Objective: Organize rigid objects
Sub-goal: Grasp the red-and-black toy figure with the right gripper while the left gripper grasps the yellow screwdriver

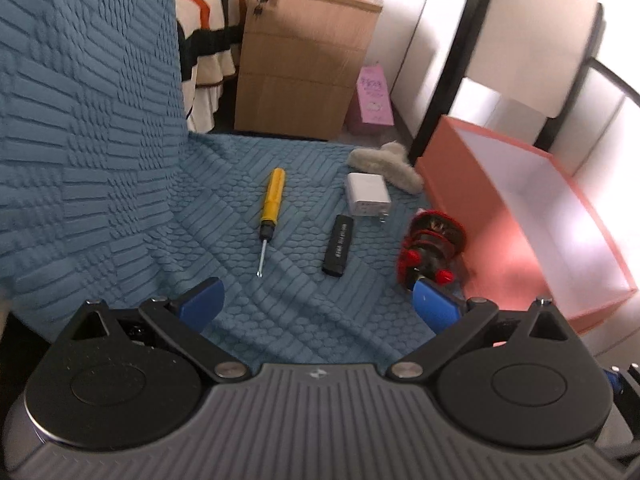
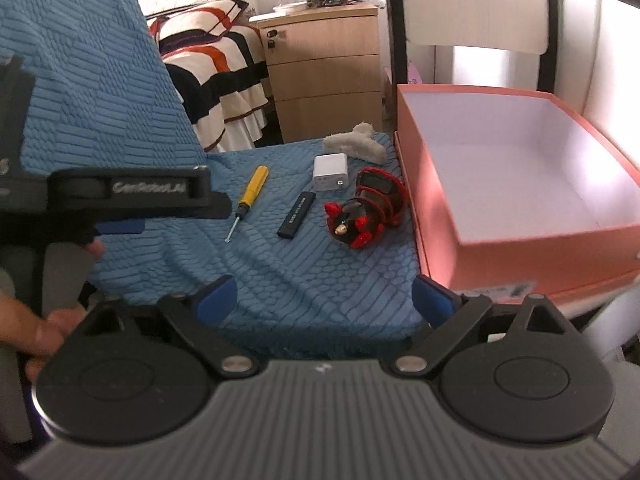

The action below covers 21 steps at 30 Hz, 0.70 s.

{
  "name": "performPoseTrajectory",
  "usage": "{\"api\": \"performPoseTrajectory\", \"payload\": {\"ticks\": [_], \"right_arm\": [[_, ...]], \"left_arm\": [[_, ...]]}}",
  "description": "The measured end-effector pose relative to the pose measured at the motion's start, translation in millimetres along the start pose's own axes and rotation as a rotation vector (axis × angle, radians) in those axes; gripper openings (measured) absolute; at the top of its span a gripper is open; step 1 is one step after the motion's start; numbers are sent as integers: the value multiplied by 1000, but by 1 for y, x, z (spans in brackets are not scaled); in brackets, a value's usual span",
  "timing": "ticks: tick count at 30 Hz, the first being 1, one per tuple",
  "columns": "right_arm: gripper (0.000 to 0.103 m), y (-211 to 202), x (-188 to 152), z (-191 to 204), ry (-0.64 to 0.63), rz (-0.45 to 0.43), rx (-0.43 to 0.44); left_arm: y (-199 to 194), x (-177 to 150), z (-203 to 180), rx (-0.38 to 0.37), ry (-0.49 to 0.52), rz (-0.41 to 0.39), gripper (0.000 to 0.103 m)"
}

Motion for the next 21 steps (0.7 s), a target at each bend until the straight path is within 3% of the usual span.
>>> {"api": "performPoseTrajectory", "payload": {"ticks": [6,15,21], "right_arm": [[72,46,11,-1,-8,94,8],[71,63,35,1,-119,131,-41],[70,80,32,-8,-226,75,-74]], "left_arm": [[49,16,3,21,-18,75,102],[77,39,-5,5,-34,119,102],[108,32,-1,9,-39,98,101]]}}
Point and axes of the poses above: each gripper's, at about its wrist camera, not at the fingertips, and y roughly the way its jaws point, z to its left, x to its top, the point moved 7 cm from there along y, roughly the way its jaws point, and after that the axes turned 10 degrees about x, right-handed, at the moved point
